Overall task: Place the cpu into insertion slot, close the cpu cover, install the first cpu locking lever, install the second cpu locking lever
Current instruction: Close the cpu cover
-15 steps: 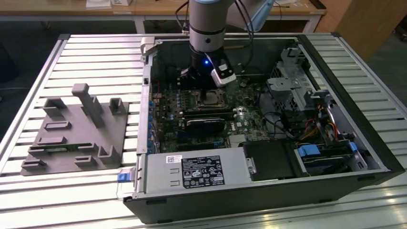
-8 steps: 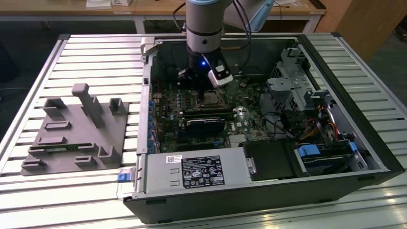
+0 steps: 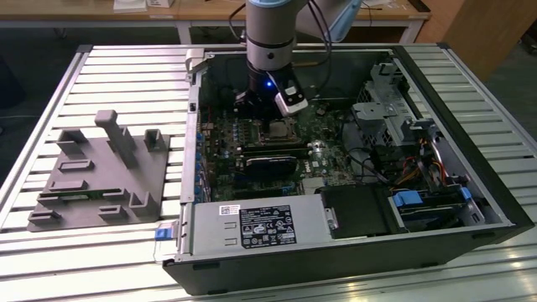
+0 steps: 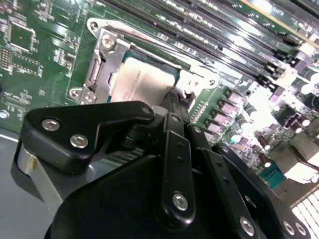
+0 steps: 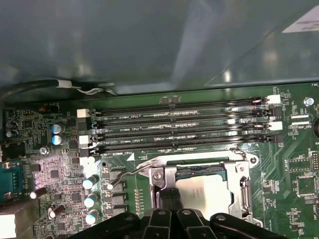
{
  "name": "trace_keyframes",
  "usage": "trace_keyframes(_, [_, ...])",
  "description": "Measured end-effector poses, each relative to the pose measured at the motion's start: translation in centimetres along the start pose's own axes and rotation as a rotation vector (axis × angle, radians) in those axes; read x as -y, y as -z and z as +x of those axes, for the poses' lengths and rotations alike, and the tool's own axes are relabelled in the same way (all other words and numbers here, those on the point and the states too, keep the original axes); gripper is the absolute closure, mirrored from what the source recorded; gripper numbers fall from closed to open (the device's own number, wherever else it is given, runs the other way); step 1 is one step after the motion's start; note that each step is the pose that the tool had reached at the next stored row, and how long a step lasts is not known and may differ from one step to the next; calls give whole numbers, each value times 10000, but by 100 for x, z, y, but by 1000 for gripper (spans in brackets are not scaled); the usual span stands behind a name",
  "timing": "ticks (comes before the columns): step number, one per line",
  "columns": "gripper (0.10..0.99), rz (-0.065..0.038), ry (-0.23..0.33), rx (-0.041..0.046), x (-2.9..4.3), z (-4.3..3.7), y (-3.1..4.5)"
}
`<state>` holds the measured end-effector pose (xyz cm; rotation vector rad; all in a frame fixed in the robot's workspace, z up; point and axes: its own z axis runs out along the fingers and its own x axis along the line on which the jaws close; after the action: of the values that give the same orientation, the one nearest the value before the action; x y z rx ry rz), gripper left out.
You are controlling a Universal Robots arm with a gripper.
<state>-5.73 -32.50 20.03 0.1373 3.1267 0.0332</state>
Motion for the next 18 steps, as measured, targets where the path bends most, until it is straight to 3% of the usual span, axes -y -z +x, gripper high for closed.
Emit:
trace_keyframes(6, [980,5,-1,-3,-2,-29,4])
trace_keyframes(14, [980,1,2,-2,-5,-38,84])
trace_keyframes(18, [980,9,-2,-81,-16,-165,83])
